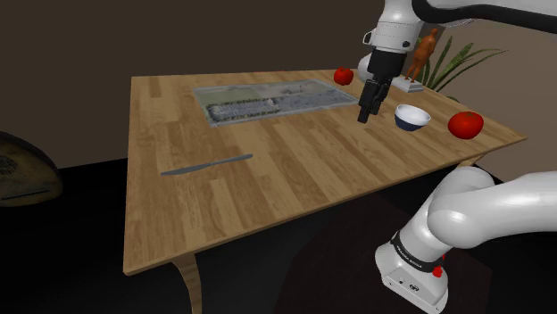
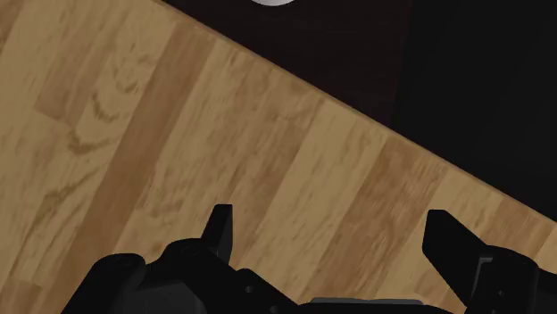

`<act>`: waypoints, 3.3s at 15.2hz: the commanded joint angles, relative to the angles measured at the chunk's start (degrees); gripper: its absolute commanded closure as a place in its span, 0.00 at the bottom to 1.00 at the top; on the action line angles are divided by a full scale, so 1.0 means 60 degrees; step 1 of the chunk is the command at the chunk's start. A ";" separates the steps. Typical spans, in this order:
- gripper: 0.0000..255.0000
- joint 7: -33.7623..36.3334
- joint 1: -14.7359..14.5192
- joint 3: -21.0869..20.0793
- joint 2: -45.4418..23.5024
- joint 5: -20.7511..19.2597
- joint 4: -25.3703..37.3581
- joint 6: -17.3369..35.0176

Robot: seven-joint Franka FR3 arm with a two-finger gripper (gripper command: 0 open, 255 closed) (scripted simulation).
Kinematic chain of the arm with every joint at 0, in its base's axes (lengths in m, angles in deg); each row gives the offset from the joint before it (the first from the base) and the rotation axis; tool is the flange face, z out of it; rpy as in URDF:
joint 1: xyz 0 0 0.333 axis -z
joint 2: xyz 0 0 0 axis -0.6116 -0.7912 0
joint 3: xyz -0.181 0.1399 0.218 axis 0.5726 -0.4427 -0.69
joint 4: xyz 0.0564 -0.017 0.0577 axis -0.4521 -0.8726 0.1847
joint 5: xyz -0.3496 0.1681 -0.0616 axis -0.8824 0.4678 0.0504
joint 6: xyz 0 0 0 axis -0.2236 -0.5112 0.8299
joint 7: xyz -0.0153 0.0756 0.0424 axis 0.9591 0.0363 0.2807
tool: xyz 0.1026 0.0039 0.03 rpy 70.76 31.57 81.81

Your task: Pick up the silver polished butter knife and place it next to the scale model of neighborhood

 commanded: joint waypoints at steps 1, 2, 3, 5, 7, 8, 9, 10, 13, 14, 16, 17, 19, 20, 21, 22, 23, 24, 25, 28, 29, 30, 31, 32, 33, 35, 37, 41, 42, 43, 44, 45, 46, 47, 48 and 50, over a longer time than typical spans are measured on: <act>0.00 0.0000 0.0000 0.0000 0.0000 0.0000 0.0000 0.0000; 0.00 -0.0213 -0.0113 -0.0025 -0.0322 -0.0019 0.0079 0.0256; 0.00 -0.0423 -0.0226 -0.0053 -0.0646 -0.0037 0.0170 0.0503; 0.00 -0.0832 -0.0444 -0.0116 -0.1297 -0.0070 0.0384 0.0971; 0.00 -0.1230 -0.0651 -0.0194 -0.1950 -0.0100 0.0638 0.1404; 0.00 -0.1424 -0.0750 -0.0238 -0.2275 -0.0116 0.0779 0.1607; 0.00 -0.1615 -0.0846 -0.0287 -0.2600 -0.0131 0.0929 0.1800; 0.00 -0.1801 -0.0942 -0.0336 -0.2923 -0.0150 0.1087 0.1984; 0.00 -0.2338 -0.1215 -0.0507 -0.3881 -0.0213 0.1608 0.2484; 0.00 -0.2509 -0.1302 -0.0570 -0.4195 -0.0239 0.1795 0.2633; 0.00 -0.2838 -0.1472 -0.0704 -0.4818 -0.0301 0.2190 0.2906; 0.00 -0.2996 -0.1555 -0.0776 -0.5125 -0.0338 0.2395 0.3031; 0.00 -0.3301 -0.1715 -0.0928 -0.5731 -0.0424 0.2823 0.3256; 0.00 -0.3447 -0.1794 -0.1008 -0.6030 -0.0474 0.3044 0.3358; 0.00 -0.3588 -0.1873 -0.1089 -0.6327 -0.0529 0.3270 0.3452; 0.00 -0.3726 -0.1953 -0.1172 -0.6621 -0.0589 0.3500 0.3540; 0.00 -0.3859 -0.2033 -0.1255 -0.6913 -0.0654 0.3734 0.3620; 0.00 -0.3989 -0.2115 -0.1339 -0.7203 -0.0725 0.3972 0.3694; 0.00 -0.4116 -0.2199 -0.1424 -0.7490 -0.0800 0.4214 0.3761; 0.00 -0.4478 -0.2462 -0.1676 -0.8339 -0.1058 0.4958 0.3927; 0.00 -0.4594 -0.2556 -0.1758 -0.8618 -0.1154 0.5212 0.3970; 0.00 -0.4708 -0.2654 -0.1839 -0.8895 -0.1254 0.5468 0.4007; 0.00 -0.4820 -0.2754 -0.1919 -0.9171 -0.1358 0.5727 0.4040; 0.00 -0.4932 -0.2857 -0.1997 -0.9444 -0.1465 0.5989 0.4067; 0.00 -0.5043 -0.2965 -0.2073 -0.9716 -0.1576 0.6252 0.4089; 0.00 -0.5197 -0.3124 -0.2173 -1.0091 -0.1735 0.6622 0.4112; 0.00 -0.5187 -0.3119 -0.2163 -1.0130 -0.1749 0.6418 0.4354; 0.00 -0.5161 -0.3109 -0.2146 -1.0231 -0.1785 0.6040 0.4829; 0.00 -0.5150 -0.3107 -0.2139 -1.0279 -0.1801 0.5903 0.5014; 0.00 -0.5150 -0.3106 -0.2139 -1.0277 -0.1800 0.5900 0.5014; 0.00 -0.5150 -0.3106 -0.2139 -1.0279 -0.1801 0.5902 0.5014; 0.00 -0.5150 -0.3106 -0.2139 -1.0279 -0.1801 0.5903 0.5014; 0.00 -0.5150 -0.3106 -0.2139 -1.0279 -0.1801 0.5903 0.5014; 0.00 -0.5150 -0.3106 -0.2139 -1.0279 -0.1801 0.5903 0.5014; 0.00 -0.5150 -0.3106 -0.2139 -1.0279 -0.1801 0.5903 0.5014; 0.00 -0.5150 -0.3107 -0.2139 -1.0279 -0.1801 0.5904 0.5012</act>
